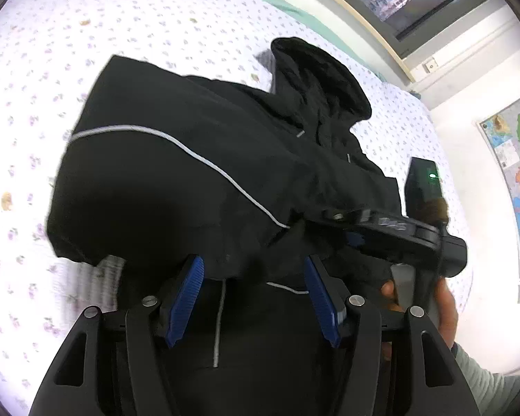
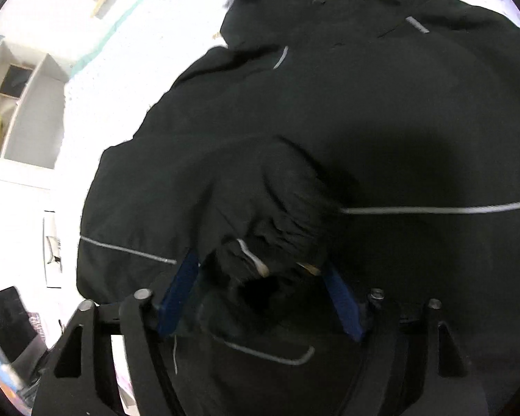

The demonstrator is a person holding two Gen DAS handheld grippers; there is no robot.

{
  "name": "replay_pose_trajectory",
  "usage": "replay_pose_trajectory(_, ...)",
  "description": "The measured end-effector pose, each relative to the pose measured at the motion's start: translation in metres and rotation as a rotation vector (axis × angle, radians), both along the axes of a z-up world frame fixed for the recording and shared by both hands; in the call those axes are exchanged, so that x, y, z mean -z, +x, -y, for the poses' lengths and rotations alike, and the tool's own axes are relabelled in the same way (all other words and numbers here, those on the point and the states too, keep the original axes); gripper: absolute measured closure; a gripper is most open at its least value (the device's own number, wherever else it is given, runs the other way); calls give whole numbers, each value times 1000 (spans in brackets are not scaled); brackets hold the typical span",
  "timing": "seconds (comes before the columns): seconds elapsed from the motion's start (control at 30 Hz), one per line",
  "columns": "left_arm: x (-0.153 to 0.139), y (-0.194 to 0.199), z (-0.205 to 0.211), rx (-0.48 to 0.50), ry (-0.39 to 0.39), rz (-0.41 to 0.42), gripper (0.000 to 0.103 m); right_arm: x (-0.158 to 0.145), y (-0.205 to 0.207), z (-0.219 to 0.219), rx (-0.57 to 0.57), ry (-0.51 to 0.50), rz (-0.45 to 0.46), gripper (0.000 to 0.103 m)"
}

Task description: Fold large clothes

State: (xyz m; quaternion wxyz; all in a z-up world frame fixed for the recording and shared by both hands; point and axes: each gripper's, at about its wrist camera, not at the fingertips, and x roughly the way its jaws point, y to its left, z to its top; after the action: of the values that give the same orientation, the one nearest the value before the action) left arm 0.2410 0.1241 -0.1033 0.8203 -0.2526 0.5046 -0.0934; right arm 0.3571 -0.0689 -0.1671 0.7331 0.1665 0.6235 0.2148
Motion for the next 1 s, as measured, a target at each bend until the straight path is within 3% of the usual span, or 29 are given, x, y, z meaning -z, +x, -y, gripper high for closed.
replay_pose_trajectory(0.2,-28,9,2,-42,83,71,41,-57,-9,21,-20,-76,178,66)
replay_pose_trajectory(0.3,-39,23,0,-72,100,100,41,-103,-14,61,11,-161,314,67)
replay_pose_trajectory(0.43,-39,47,8,-72,74,130,41,-132,-15,125,90,-282,399,68)
replay_pose_trajectory(0.57,-9,77,39,-5,87,88,41,-110,-9,172,140,-362,368,68)
replay_pose_trajectory(0.7,49,104,73,59,180,-24,42,-33,7,194,131,-436,237,68)
replay_pose_trajectory(0.8,72,113,78,53,228,-55,42,11,6,211,157,-366,172,67)
replay_pose_trajectory(0.93,68,113,78,74,244,-67,42,-2,3,212,148,-369,168,65)
replay_pose_trajectory(1.0,53,114,79,87,226,-59,42,-23,-3,213,136,-410,192,54)
